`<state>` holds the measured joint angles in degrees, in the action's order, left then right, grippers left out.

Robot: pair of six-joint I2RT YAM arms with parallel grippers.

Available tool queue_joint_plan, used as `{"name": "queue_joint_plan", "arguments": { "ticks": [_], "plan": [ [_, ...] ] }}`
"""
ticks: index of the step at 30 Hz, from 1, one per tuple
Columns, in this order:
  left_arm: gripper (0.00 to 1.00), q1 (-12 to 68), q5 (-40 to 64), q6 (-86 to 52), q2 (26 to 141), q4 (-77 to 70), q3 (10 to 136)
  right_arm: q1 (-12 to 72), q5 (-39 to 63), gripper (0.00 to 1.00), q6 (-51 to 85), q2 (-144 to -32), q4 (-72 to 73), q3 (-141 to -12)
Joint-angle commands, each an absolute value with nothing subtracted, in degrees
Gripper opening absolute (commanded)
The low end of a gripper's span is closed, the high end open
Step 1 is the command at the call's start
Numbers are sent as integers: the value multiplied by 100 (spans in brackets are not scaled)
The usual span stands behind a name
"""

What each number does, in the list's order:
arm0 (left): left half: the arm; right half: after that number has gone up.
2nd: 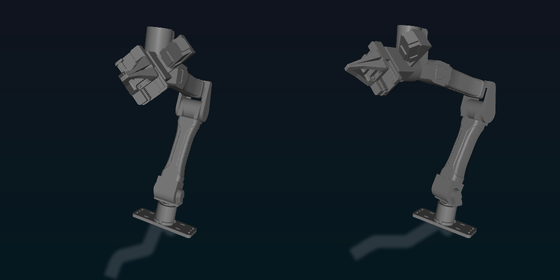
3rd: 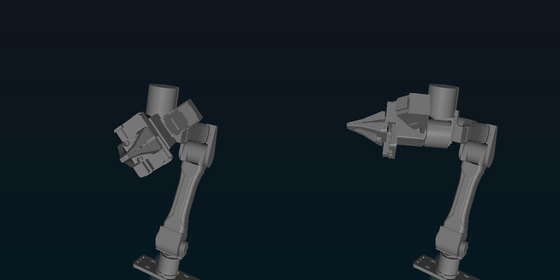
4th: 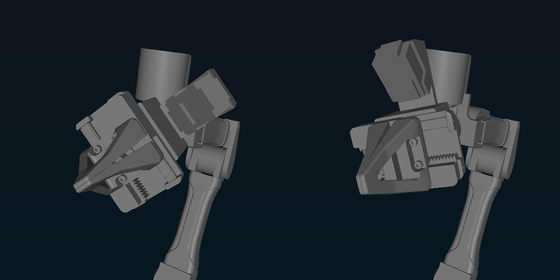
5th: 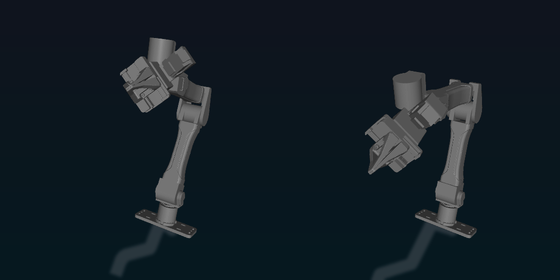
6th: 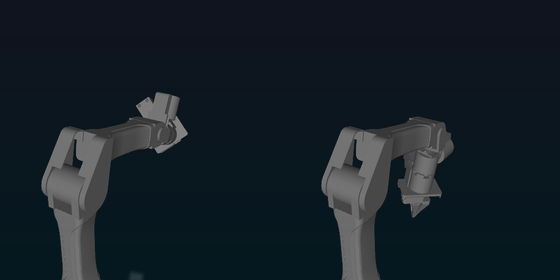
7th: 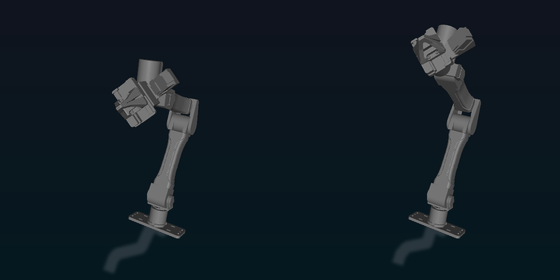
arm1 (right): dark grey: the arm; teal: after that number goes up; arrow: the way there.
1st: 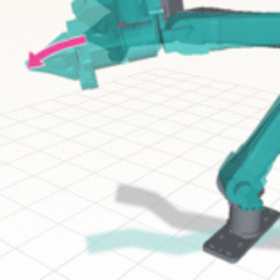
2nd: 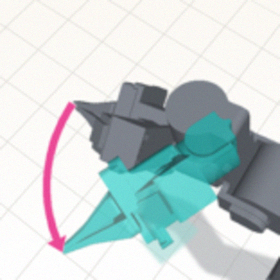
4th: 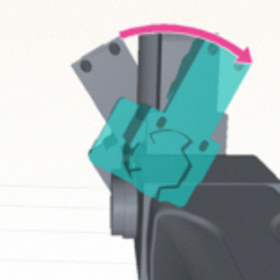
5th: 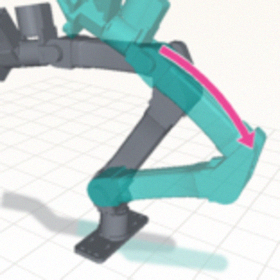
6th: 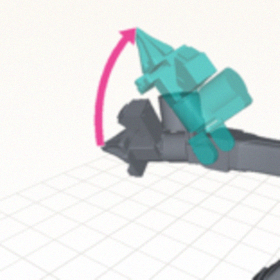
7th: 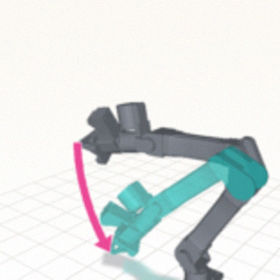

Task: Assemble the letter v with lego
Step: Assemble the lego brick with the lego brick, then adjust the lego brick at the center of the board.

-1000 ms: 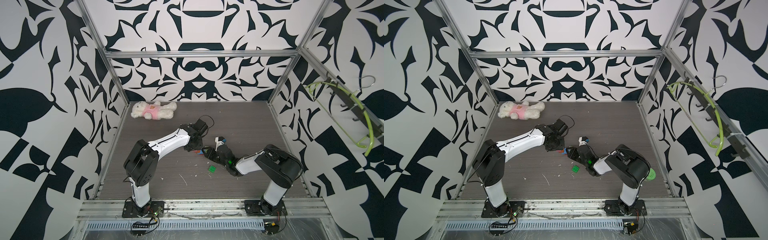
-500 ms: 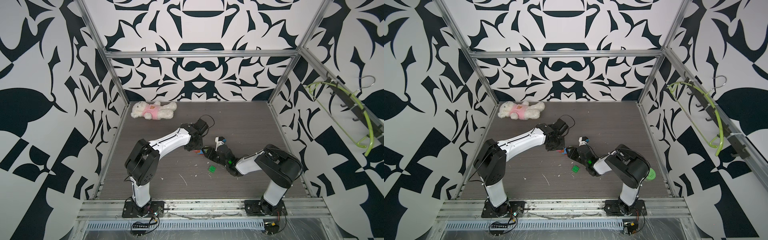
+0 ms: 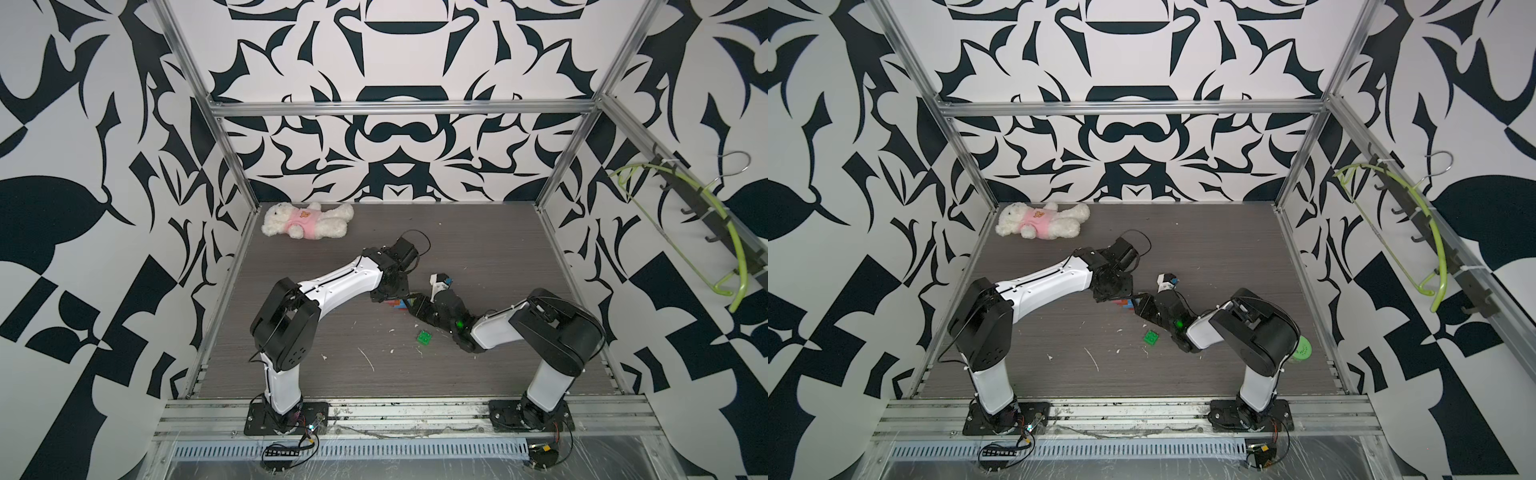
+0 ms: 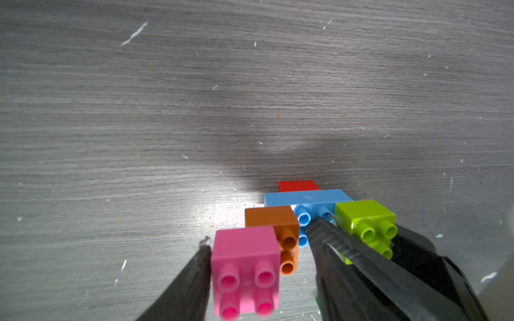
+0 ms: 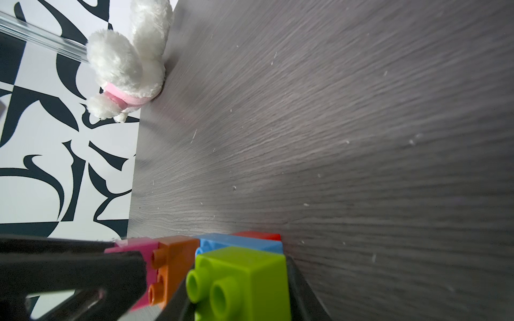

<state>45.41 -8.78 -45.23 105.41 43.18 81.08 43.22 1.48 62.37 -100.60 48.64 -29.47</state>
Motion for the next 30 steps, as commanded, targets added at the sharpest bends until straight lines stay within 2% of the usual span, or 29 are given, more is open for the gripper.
{"name": "queue_joint_plan", "arguments": {
  "ticks": [1, 5, 11, 17, 19, 20, 26, 30],
  "plan": [
    [69, 4562, -905, -4493, 10284, 4282, 8067, 4337, 194, 33, 6250, -10118, 4622, -3068],
    [78, 4547, -1037, -4390, 9992, 4287, 8060, 4335, 170, 40, 6267, -10006, 4411, -3094],
    [83, 4428, -1360, -4189, 9222, 4088, 7764, 4338, 46, 52, 6230, -9730, 3785, -3195],
    [84, 4224, -1595, -3904, 8317, 3682, 7191, 4336, 0, 60, 6097, -9526, 3328, -3256],
    [88, 4153, -1643, -3847, 8077, 3633, 7025, 4349, 39, 63, 5943, -9439, 3177, -3303],
    [89, 4102, -1639, -3803, 7961, 3601, 6931, 4345, 35, 68, 5819, -9362, 3006, -3349],
    [91, 3861, -1688, -3651, 7351, 3396, 6366, 4361, -57, 76, 5068, -8742, 1839, -3712],
    [92, 3690, -1706, -3491, 6848, 3341, 6120, 4355, -45, 88, 4301, -8338, 797, -4008]
  ]
}}
